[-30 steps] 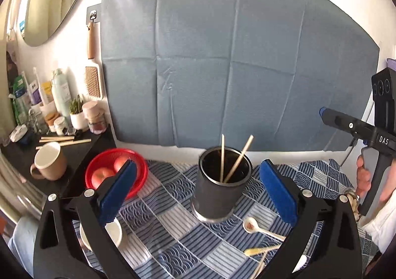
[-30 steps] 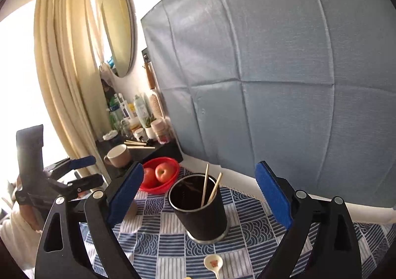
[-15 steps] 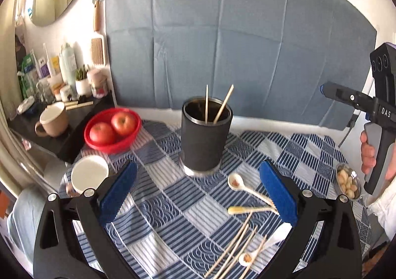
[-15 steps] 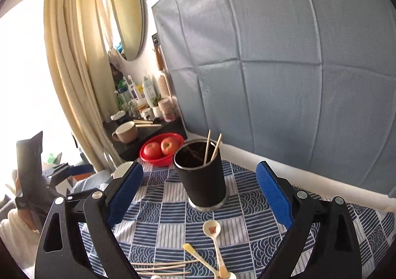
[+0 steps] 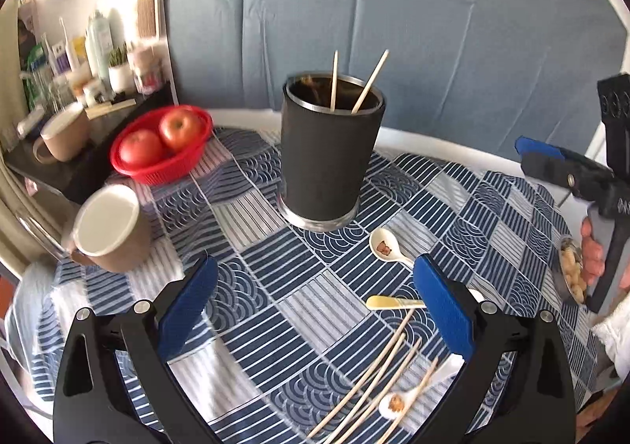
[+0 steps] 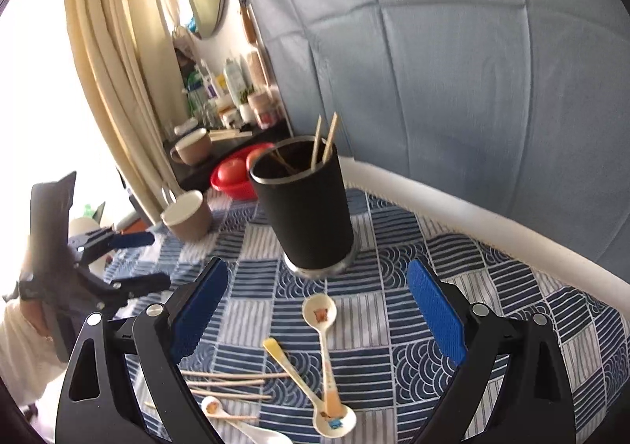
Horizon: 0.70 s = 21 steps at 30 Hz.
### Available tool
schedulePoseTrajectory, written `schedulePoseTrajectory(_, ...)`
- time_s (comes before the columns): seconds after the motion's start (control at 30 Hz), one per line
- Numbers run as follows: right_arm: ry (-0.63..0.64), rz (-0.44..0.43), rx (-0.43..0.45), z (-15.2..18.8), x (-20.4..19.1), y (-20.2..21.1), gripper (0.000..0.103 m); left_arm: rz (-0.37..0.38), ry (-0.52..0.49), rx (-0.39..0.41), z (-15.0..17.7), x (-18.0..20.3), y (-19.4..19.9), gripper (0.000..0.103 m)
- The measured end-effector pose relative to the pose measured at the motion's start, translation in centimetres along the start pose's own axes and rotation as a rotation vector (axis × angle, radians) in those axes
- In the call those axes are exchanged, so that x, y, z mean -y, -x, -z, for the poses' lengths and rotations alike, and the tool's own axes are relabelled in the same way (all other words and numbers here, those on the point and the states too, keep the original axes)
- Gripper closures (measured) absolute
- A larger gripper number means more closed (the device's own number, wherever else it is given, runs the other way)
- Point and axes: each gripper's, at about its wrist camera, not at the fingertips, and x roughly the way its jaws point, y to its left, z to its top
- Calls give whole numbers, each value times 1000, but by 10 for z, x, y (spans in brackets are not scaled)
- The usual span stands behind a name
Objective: Organize utensils
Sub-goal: 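Close the right gripper on the cartoon-print spoon handle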
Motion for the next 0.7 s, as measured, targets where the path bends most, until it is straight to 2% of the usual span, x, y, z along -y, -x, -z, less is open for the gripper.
schedulePoseTrajectory(0.1,38,-8,-70,7,11,-21,15,-8,24,-33,-4,7,-24,6)
schedulePoseTrajectory(0.17,63,-13,-121,14,18,-37,15,13,31,-64,-5,13,-38,6)
schedulePoseTrajectory(0.4,129,-48,-230,38,32,-71,15,6,24,-145,-5,34,-95,6)
schedulePoseTrajectory(0.7,237,-52,-344,69,31,-111,15,-12,48,-189,-6,35,-148,6)
